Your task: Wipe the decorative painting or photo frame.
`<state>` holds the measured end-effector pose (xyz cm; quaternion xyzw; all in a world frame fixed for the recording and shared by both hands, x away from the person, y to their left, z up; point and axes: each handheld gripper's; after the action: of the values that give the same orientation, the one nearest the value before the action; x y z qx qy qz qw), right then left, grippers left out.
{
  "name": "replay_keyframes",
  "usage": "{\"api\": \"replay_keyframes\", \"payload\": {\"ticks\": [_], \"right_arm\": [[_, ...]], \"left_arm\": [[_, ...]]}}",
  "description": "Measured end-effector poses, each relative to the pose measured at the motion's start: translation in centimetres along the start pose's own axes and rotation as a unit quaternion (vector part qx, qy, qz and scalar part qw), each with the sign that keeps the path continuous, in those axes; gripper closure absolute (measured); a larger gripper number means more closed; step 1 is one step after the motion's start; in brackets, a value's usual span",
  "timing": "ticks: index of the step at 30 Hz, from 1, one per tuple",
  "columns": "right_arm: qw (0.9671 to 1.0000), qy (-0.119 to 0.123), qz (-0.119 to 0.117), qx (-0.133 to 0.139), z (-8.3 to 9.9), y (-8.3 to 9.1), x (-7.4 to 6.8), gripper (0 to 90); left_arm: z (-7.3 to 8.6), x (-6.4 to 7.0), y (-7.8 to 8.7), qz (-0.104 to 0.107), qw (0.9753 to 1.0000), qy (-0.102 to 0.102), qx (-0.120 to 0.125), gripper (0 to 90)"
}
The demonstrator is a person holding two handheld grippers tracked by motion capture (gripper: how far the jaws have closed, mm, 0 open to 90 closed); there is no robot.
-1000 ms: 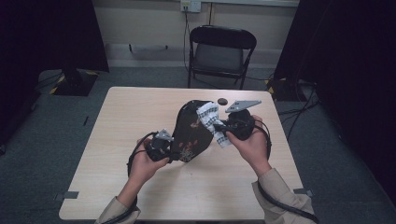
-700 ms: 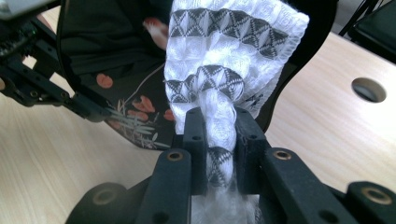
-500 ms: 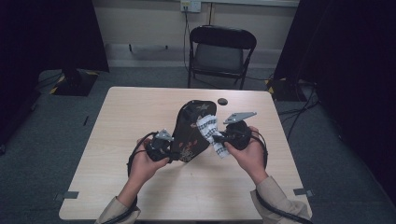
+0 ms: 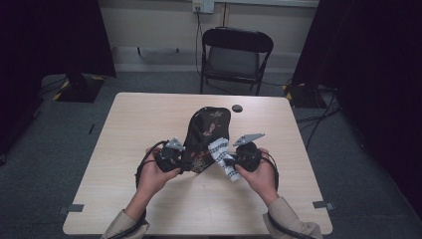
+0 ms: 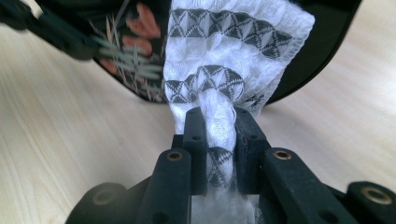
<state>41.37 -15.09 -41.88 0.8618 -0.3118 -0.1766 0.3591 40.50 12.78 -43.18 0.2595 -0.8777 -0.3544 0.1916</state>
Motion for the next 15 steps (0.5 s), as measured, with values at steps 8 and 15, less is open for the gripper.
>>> {"api": "replay_keyframes", "payload": {"ticks": [8,15], "right_arm": [[0.9995,-0.01,-0.007,-0.028,2.2,-2.1,0.0,78.5],[0.9987,-0.008,-0.01,-0.048,3.1,-3.1,-0.1,78.5]], "left_arm": [[0.0,0.0,0.0,0.0,1.0,0.001,0.0,78.7],[0.0,0.0,0.0,0.0,1.0,-0.001,-0.001,78.7]]}}
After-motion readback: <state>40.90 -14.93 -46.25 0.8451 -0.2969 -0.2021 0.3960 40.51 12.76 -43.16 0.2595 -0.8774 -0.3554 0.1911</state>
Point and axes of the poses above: each handheld gripper's, and its own axes: y roughly backward along the jaws, z roughly out of its underside, x roughly to its right, and after that the axes turned 1 degree about -y, right-handed
